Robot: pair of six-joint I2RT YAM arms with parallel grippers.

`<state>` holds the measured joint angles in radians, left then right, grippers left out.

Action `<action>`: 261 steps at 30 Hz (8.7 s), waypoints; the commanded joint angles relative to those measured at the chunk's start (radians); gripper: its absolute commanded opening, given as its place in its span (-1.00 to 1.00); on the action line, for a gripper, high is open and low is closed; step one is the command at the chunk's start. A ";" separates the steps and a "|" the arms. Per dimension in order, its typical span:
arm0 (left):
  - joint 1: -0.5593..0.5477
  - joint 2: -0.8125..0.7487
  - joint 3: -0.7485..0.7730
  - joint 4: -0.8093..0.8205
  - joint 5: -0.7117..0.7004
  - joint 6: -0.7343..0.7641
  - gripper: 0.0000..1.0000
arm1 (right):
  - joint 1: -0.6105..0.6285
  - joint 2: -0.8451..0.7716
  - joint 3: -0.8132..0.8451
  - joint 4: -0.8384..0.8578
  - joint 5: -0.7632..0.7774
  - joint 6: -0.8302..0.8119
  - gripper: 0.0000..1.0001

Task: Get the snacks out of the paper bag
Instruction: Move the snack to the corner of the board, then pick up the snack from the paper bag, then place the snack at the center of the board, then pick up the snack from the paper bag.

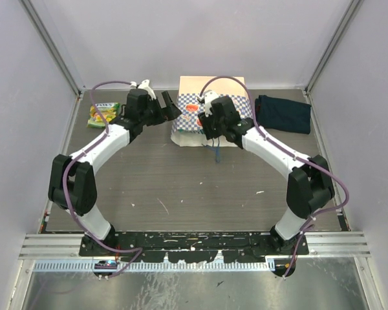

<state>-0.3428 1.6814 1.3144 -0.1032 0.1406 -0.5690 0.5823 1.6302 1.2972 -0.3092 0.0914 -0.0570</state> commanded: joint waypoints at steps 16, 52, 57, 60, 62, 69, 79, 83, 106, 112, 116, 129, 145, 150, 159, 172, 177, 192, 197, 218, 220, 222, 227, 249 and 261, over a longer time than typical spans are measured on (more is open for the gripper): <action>-0.214 -0.215 -0.470 0.478 0.009 -0.115 0.84 | -0.032 0.055 0.323 -0.017 -0.380 0.214 -0.98; -0.160 0.460 -0.007 0.736 -0.308 -0.493 0.33 | 0.001 0.084 0.297 0.199 -0.197 0.322 -0.98; -0.164 0.464 -0.018 0.794 -0.350 -0.475 0.18 | -0.002 0.057 0.245 0.247 -0.198 0.316 -0.99; -0.163 0.458 -0.031 0.821 -0.355 -0.447 0.02 | -0.007 0.043 0.209 0.276 -0.202 0.324 -0.98; -0.163 0.449 -0.054 0.852 -0.344 -0.430 -0.22 | -0.011 0.034 0.189 0.293 -0.203 0.328 -0.99; -0.201 0.337 -0.188 0.919 -0.303 -0.315 -1.00 | -0.030 0.010 0.158 0.323 -0.195 0.338 -0.99; -0.280 -0.078 -0.537 0.976 -0.323 -0.167 -1.00 | -0.049 0.012 0.164 0.373 -0.170 0.327 -0.99; -0.281 -0.339 -0.654 0.832 -0.360 -0.113 -1.00 | -0.050 0.003 0.123 0.419 -0.165 0.329 -0.99; 0.124 -0.541 -0.483 0.413 -0.564 -0.056 -1.00 | -0.062 -0.073 -0.024 0.450 -0.157 0.355 -0.98; 0.177 -0.169 -0.236 0.563 -0.461 -0.010 -1.00 | -0.062 -0.067 -0.028 0.443 -0.176 0.348 -0.99; 0.176 -0.018 -0.109 0.572 -0.450 0.002 -1.00 | -0.062 -0.066 -0.038 0.446 -0.188 0.343 -0.99; 0.177 0.202 -0.303 0.709 -0.528 -0.178 -1.00 | -0.064 -0.034 -0.045 0.460 -0.232 0.339 -0.99; 0.114 0.277 -0.267 0.447 -0.767 -0.538 -1.00 | -0.064 0.014 -0.041 0.470 -0.263 0.352 -0.99; 0.066 0.297 -0.209 0.366 -0.838 -0.625 -1.00 | -0.064 0.028 -0.035 0.468 -0.284 0.358 -0.98; 0.059 0.382 -0.093 0.257 -0.816 -0.809 -1.00 | -0.064 0.033 -0.025 0.448 -0.297 0.343 -0.99; 0.060 0.336 -0.074 0.350 -0.664 -0.697 0.96 | -0.065 0.018 -0.011 0.428 -0.296 0.334 -0.99; 0.061 0.079 -0.303 0.469 -0.591 -0.450 0.96 | -0.071 -0.004 -0.012 0.420 -0.279 0.325 -0.99; -0.307 -0.386 -0.751 0.598 -0.553 -0.470 0.45 | -0.073 0.005 -0.026 0.514 -0.281 0.426 -0.98; -0.317 -0.209 -0.614 0.644 -0.475 -0.488 0.12 | -0.073 -0.011 -0.044 0.512 -0.281 0.436 -0.98; -0.319 0.333 -0.211 0.633 -0.624 -0.507 0.09 | -0.073 -0.046 -0.081 0.496 -0.264 0.421 -0.98; -0.320 0.353 -0.197 0.638 -0.647 -0.500 0.09 | -0.073 -0.045 -0.087 0.501 -0.270 0.426 -0.98; -0.319 0.374 -0.179 0.642 -0.667 -0.492 0.10 | -0.073 -0.041 -0.090 0.504 -0.275 0.431 -0.98; -0.312 0.431 -0.115 0.606 -0.683 -0.503 0.11 | -0.073 -0.035 -0.093 0.510 -0.290 0.442 -0.98; -0.305 0.328 -0.256 0.704 -0.746 -0.418 -1.00 | -0.073 0.002 -0.091 0.535 -0.306 0.459 -0.98; -0.333 -0.062 -0.645 0.734 -0.772 -0.378 -1.00 | -0.073 0.011 -0.077 0.559 -0.286 0.470 -0.98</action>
<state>-0.6651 1.7676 0.7452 0.5865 -0.5671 -0.9859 0.5152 1.6390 1.1950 0.1703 -0.2111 0.4000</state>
